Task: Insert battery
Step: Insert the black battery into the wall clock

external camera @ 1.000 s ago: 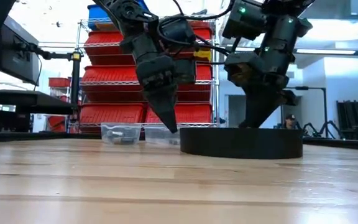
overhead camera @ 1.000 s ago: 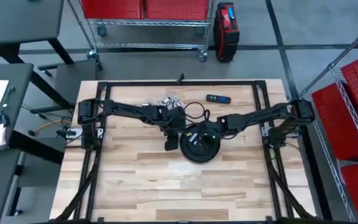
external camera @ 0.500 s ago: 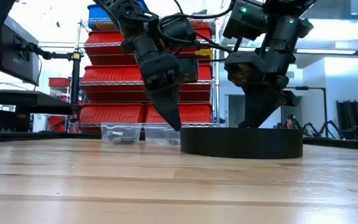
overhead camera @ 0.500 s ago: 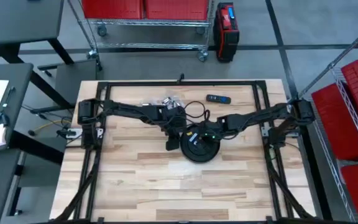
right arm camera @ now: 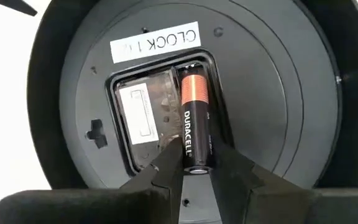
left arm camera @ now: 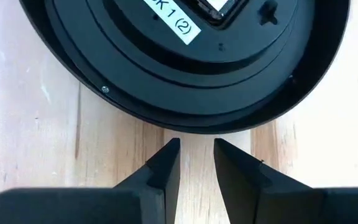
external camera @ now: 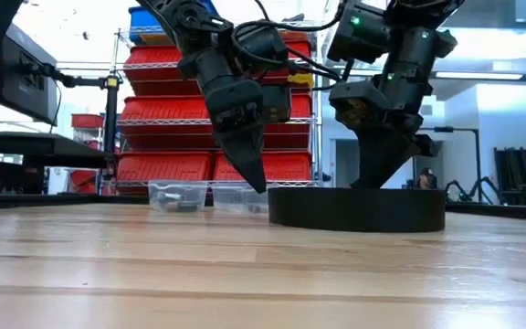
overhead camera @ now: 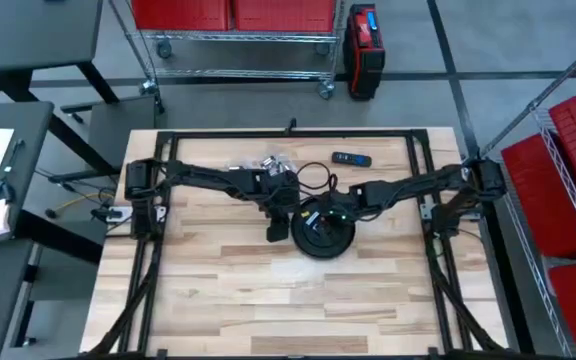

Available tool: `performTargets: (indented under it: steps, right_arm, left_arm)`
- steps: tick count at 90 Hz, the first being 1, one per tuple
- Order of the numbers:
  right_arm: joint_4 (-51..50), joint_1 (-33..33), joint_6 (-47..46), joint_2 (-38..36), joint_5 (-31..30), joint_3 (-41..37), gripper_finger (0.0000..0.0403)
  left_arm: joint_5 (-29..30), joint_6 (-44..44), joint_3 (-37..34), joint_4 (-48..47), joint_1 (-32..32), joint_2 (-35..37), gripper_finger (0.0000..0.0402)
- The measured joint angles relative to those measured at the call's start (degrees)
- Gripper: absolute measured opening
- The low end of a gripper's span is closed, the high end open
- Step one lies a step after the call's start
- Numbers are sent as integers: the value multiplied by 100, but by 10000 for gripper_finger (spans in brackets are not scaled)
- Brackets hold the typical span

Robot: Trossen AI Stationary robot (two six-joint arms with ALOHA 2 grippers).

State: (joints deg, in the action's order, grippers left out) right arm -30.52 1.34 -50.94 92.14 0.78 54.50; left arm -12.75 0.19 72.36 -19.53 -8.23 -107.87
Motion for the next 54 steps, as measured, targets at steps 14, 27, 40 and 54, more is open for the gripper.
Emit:
performTargets:
  steps: [14,27,40,54]
  right_arm:
    - [9,16,-6,0,15,0,79]
    - [10,33,-8,0,-16,0,112]
    - [9,68,25,0,-44,0,137]
    - [-180,71,315,2,-49,163,139]
  left_arm:
    - [0,0,0,-2,0,0,77]
    - [0,0,0,-2,0,0,77]
    - [0,0,0,-2,0,0,77]
    - [0,2,0,0,0,0,77]
